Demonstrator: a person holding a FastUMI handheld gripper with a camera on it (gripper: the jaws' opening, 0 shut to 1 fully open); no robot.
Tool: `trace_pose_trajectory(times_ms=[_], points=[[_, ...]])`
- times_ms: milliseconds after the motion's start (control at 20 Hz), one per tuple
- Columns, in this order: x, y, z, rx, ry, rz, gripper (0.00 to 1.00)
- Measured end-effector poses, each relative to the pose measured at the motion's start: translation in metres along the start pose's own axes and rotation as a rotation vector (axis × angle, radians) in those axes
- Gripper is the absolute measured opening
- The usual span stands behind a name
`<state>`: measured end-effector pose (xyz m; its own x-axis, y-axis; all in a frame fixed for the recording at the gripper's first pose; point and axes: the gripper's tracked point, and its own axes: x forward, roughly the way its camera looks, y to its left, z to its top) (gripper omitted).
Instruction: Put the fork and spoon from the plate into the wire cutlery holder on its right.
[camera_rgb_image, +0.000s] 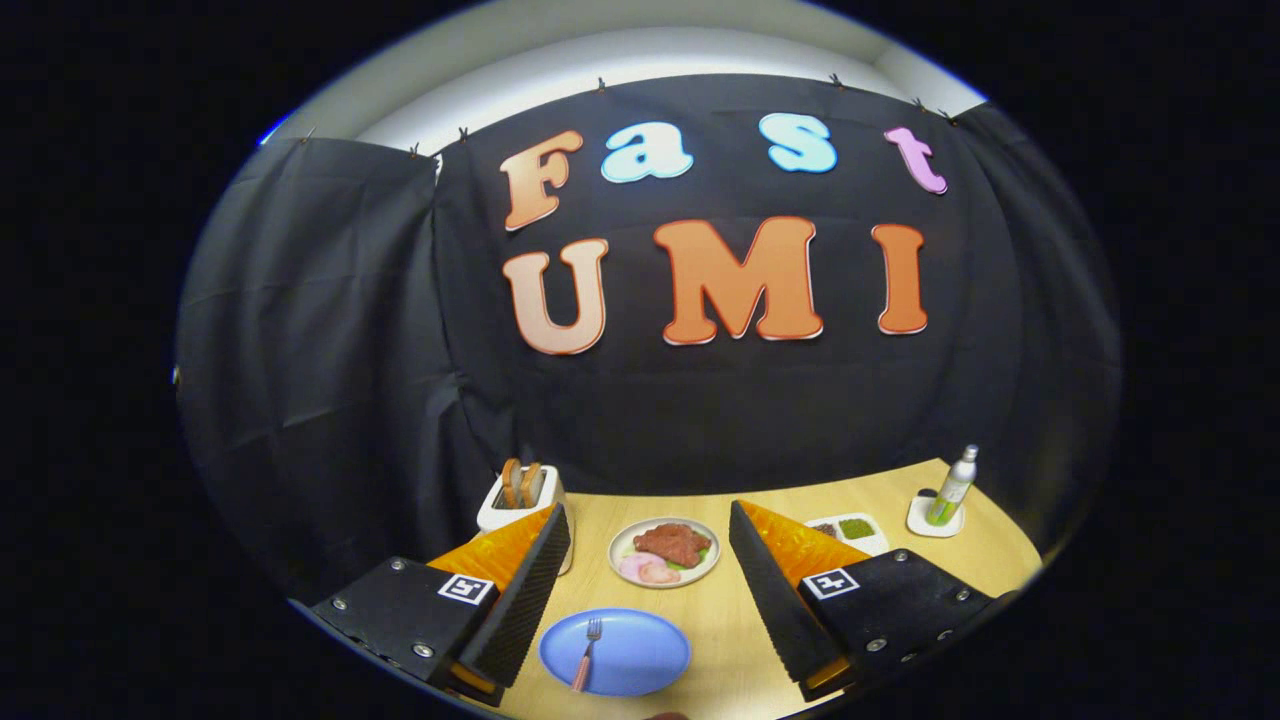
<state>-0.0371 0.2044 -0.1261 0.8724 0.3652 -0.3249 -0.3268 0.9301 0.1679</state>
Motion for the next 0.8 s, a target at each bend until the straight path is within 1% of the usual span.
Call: trace_pose_trajectory(times_ms=[150, 350, 450, 500, 600, 650, 750, 800], points=[[0.021, 0.034, -0.065, 0.022, 0.127, 0.042, 0.96], [0.037, 0.064, -0.175, 0.035, 0.387, 0.100, 0.96], [0.037, 0.071, -0.218, 0.027, 0.505, 0.119, 0.95], [0.037, 0.070, -0.239, 0.018, 0.556, 0.112, 0.95], [0.041, 0.068, -0.276, 0.001, 0.652, 0.098, 0.95], [0.043, 0.068, -0.288, -0.007, 0.690, 0.096, 0.94], [0.049, 0.067, -0.304, -0.038, 0.728, 0.093, 0.90], [0.050, 0.068, -0.311, -0.049, 0.752, 0.096, 0.86]])
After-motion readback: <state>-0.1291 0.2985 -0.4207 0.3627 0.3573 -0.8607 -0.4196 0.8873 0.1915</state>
